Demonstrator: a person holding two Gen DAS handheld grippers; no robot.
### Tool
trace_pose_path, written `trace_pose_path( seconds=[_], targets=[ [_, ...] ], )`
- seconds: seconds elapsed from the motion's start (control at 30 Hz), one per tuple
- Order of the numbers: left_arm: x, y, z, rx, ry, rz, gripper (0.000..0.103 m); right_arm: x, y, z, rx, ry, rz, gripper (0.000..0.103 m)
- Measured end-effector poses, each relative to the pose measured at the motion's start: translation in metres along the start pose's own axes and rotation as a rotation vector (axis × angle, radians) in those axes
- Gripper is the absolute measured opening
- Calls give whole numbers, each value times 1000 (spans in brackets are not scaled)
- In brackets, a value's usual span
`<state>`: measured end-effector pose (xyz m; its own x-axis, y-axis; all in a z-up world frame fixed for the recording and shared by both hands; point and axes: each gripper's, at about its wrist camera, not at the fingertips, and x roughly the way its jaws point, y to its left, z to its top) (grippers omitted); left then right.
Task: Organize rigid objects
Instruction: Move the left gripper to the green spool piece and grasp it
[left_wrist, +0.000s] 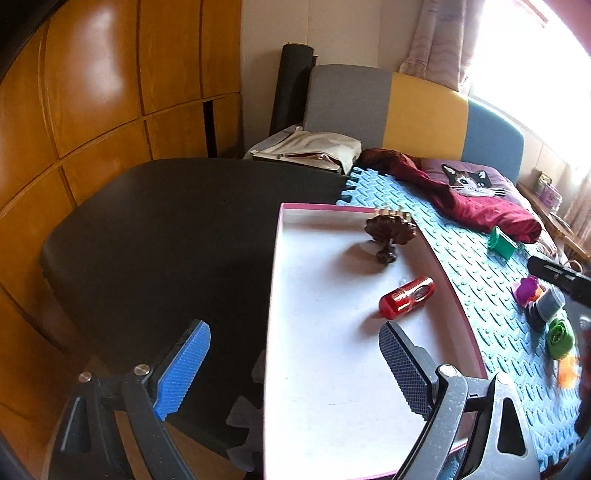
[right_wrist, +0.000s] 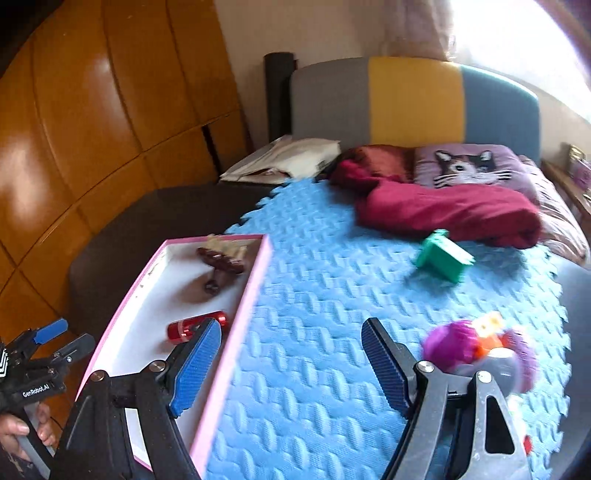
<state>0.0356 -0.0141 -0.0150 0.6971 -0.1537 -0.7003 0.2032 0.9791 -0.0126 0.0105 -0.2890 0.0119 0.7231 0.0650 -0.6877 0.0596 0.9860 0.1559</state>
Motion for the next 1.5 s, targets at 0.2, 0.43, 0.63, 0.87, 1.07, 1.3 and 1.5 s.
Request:
trace_pose_path(
  seconds=[0.2,0.43,0.63,0.87,1.07,1.3,1.5],
  targets=[
    [-4,-17,5,42,-11,-21,95,-30,-43,4,49,-65,-76,80],
    [-2,-43,13,93,-15,-50,95,-47,-110,-6,178,-118,-175,80],
    [3,-76,28,142,-13,-118,95,-50,-170,-23,429,-128,-194,80],
    [21,-125,39,209,33,-183,95,-54,-186,-28,527,-132,-183,80],
    [34,-166,53,278,31,-216,101,-57,-190,-31,568,-137,-177,80],
    [66,-225,77,358,63,-280,103,-69,-194,-31,592,-184,-178,80],
    [97,-272,92,412,68,-312,103,-71,-199,-32,626,-182,-177,80]
  ],
)
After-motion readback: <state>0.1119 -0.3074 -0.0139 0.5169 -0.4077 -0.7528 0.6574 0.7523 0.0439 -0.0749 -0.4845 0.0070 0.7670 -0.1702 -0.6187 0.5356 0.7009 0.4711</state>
